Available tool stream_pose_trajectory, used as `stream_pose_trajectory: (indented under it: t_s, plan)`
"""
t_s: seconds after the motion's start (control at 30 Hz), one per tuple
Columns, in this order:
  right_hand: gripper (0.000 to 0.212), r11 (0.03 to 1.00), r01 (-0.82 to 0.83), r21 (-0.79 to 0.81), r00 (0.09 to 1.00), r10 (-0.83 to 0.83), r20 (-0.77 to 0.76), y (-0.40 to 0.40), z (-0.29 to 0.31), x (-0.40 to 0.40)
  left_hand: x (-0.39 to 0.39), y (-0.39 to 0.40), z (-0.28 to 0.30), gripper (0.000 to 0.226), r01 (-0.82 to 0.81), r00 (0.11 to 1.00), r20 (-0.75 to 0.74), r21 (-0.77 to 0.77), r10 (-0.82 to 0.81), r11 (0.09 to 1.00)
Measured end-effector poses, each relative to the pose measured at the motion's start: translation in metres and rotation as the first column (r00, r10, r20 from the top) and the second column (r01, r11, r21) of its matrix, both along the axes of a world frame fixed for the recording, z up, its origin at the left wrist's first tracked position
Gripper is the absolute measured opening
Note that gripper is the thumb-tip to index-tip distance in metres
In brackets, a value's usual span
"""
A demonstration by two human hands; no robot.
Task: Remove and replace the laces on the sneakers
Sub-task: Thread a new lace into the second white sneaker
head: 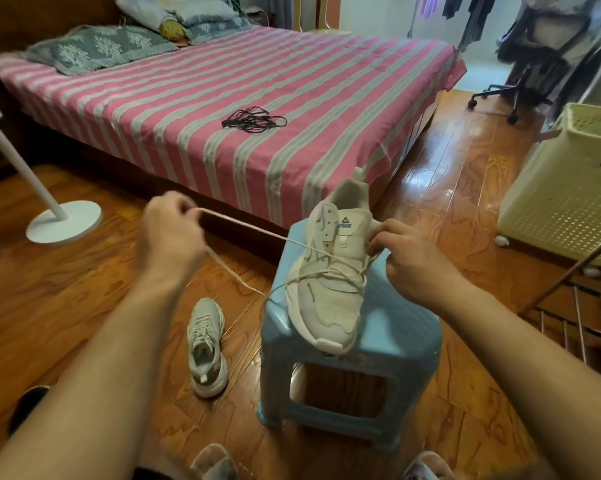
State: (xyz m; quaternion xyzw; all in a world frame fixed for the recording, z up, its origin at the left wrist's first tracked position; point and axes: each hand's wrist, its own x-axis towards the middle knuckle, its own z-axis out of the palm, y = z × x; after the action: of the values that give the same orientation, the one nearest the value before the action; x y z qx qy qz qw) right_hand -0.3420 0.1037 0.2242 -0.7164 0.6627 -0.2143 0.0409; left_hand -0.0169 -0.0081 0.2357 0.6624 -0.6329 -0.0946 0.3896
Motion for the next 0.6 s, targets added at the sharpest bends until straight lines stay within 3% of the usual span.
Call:
stream_pose_trajectory:
  t_s: [0.07,0.13,0.23,0.3,0.4,0.47,0.53,0.6]
  plan:
    - [0.044,1.0,0.006,0.003,1.0,-0.006,-0.01,0.001,0.0,0.001,0.027,-0.003,-0.014,0.008,-0.166,0.986,0.005,0.119,0.167,0.979]
    - [0.043,1.0,-0.011,0.005,1.0,0.011,0.005,0.0,0.001,0.005,0.03,0.001,-0.026,0.006,-0.198,0.979,0.086,0.215,0.184,0.956]
    - [0.043,1.0,-0.021,0.021,1.0,0.021,0.007,-0.004,0.004,0.011,0.013,0.006,-0.028,0.006,-0.036,0.998,0.057,0.274,0.021,0.961]
    - [0.045,0.999,-0.019,0.028,0.999,0.02,-0.027,-0.005,0.005,0.014,-0.005,0.016,-0.024,0.019,0.087,0.994,0.026,0.38,-0.105,0.921]
    - [0.049,1.0,-0.007,-0.006,0.993,0.007,-0.117,-0.004,0.006,0.024,-0.036,0.041,-0.019,0.023,0.322,0.947,-0.217,0.609,-0.238,0.725]
    - [0.044,0.999,0.002,-0.04,0.992,-0.007,-0.129,-0.002,0.007,0.033,-0.053,0.052,-0.016,0.024,0.467,0.88,-0.397,0.635,-0.259,0.615]
    - [0.042,0.997,-0.004,-0.079,0.994,-0.005,-0.107,-0.001,0.008,0.04,-0.066,0.056,-0.013,0.021,0.498,0.862,-0.421,0.599,-0.282,0.627]
    - [0.049,0.994,-0.009,-0.106,0.998,0.002,-0.064,-0.001,0.008,0.042,-0.073,0.061,-0.011,0.008,0.451,0.892,-0.298,0.564,-0.34,0.691]
